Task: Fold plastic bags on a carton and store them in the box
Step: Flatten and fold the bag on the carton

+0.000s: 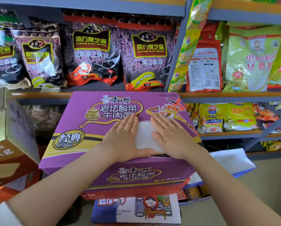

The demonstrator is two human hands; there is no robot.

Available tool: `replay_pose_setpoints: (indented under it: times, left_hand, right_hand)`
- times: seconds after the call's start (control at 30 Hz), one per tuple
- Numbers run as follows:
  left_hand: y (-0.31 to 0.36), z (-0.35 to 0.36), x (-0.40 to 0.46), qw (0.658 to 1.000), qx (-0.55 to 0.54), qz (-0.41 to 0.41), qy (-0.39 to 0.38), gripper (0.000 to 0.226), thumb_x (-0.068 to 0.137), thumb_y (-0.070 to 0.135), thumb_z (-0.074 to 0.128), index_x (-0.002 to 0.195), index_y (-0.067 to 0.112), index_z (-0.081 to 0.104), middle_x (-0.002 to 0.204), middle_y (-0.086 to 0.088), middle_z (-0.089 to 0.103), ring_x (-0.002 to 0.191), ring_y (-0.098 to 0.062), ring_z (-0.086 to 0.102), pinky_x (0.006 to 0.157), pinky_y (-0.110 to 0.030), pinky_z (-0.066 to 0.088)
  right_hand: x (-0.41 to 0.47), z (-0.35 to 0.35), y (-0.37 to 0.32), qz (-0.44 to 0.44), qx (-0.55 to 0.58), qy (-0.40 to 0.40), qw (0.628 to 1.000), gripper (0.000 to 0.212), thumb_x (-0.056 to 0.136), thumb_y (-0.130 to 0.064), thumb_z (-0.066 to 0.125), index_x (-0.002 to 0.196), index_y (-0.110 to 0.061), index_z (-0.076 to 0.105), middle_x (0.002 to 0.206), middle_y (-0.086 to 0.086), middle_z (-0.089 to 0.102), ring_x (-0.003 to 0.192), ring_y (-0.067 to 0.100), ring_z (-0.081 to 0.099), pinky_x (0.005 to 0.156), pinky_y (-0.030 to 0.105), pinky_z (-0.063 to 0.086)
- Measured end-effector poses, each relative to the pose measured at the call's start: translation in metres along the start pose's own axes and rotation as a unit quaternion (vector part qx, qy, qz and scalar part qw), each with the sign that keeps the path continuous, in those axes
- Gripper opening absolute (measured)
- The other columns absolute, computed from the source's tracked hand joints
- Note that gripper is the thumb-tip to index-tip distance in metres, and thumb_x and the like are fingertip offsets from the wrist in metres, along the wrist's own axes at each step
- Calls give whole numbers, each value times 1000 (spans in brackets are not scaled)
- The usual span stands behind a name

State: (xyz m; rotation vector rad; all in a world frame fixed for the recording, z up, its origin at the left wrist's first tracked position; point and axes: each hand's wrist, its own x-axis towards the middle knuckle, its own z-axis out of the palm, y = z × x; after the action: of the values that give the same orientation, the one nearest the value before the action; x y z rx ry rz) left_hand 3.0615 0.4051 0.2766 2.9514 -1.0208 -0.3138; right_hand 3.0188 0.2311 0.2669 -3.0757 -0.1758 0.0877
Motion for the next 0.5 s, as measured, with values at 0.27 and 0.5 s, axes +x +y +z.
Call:
replay_pose_setpoints:
  times: [0.27, 0.5]
  left_hand:
    - [0, -2, 5, 965, 71, 207, 143, 96, 77, 75, -1, 147, 10, 14, 155, -7, 12, 143, -22, 13, 115, -32, -1]
    - [-15, 9, -1, 979, 24, 195, 48, 114, 57, 85, -5, 147, 15, -9, 155, -2, -13, 143, -13, -11, 114, -25, -11]
  right_hand:
    - [-5, 3, 10, 47, 20, -15, 999, 70, 83, -46, 1, 150, -24, -3, 158, -10, -8, 145, 6, -9, 118, 32, -6]
    - [-9, 3, 13, 65, 38, -15, 997, 56, 97, -40, 9, 149, -25, -5, 157, -12, -9, 144, 3, -10, 117, 29, -6]
